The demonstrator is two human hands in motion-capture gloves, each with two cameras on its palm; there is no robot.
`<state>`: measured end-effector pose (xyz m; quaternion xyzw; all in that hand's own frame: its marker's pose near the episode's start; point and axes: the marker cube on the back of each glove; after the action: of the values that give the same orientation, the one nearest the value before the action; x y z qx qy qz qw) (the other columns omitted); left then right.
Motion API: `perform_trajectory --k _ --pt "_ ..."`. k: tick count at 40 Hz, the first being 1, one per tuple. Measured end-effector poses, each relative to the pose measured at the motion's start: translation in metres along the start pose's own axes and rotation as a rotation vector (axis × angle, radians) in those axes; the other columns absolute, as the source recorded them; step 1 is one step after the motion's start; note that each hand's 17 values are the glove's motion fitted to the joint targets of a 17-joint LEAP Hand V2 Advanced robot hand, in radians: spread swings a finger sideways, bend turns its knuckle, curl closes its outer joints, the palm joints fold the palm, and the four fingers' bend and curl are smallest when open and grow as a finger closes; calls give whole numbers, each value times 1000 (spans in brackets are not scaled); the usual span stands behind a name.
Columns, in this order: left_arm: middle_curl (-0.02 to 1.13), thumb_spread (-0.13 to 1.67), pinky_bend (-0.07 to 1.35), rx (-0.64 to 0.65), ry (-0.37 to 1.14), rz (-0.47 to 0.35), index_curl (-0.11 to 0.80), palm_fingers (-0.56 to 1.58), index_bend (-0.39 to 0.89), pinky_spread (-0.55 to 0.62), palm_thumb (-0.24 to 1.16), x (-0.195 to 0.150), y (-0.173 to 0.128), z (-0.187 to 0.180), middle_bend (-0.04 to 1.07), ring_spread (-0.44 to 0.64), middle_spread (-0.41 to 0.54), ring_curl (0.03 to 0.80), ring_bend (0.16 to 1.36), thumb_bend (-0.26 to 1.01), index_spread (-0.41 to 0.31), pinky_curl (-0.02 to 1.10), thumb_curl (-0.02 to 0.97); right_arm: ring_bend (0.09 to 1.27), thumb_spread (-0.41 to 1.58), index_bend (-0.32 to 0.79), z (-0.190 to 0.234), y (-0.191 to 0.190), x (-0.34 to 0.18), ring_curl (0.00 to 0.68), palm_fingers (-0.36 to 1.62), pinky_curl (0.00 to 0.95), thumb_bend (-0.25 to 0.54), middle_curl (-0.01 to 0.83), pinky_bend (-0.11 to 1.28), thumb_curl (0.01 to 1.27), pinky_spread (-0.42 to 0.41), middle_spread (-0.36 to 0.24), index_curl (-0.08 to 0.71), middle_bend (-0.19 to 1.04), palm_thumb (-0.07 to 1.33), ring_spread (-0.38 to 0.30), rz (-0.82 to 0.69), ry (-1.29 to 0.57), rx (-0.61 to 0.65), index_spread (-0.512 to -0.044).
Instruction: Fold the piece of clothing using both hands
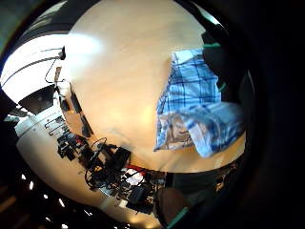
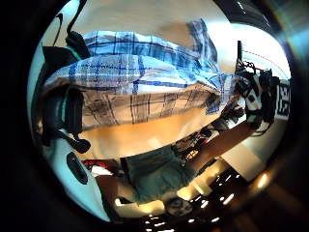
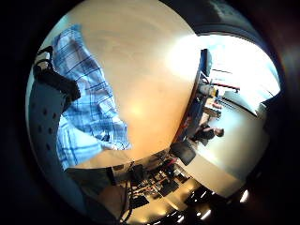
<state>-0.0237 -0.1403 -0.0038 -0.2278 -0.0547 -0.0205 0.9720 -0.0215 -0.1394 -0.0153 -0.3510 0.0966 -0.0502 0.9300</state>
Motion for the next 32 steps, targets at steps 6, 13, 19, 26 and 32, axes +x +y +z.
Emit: perform_trajectory --k 6,13,19,26,32 --pt "541 1289 86 43 -38 -27 487 963 204 78 854 1 -25 26 530 -231 -270 405 496 -5 -245 95 364 660 1136 188 20 -38 -1 447 1210 359 -16 503 408 366 -237 -233 372 506 973 -247 152 118 171 -312" --pt "540 1309 91 86 -50 -22 499 953 208 109 856 -3 -34 43 529 -205 -264 403 480 -7 -242 73 357 608 1135 190 38 -53 4 439 1204 352 -15 500 364 366 -207 -236 395 478 971 -257 193 121 234 -315" --pt "544 1322 126 122 -74 -48 480 889 130 125 852 -11 -26 35 536 -183 -253 409 484 -9 -224 71 350 540 1128 192 36 -45 3 424 1109 348 -17 486 330 368 -156 -245 412 424 965 -262 149 31 304 -317" --pt "512 1325 276 323 -30 -29 441 607 116 167 820 -6 9 6 318 -66 -164 423 473 -18 -170 148 343 420 1165 103 -1 -4 -1 419 590 406 -33 411 480 365 -3 -175 400 126 900 -185 -10 -101 581 -326" --pt "449 1311 335 667 -37 -51 414 552 131 186 736 -7 21 -10 183 16 -96 398 468 -37 -145 186 330 343 1206 83 -14 27 27 386 331 428 -47 355 637 348 120 -96 340 105 777 -74 136 -52 757 -342"
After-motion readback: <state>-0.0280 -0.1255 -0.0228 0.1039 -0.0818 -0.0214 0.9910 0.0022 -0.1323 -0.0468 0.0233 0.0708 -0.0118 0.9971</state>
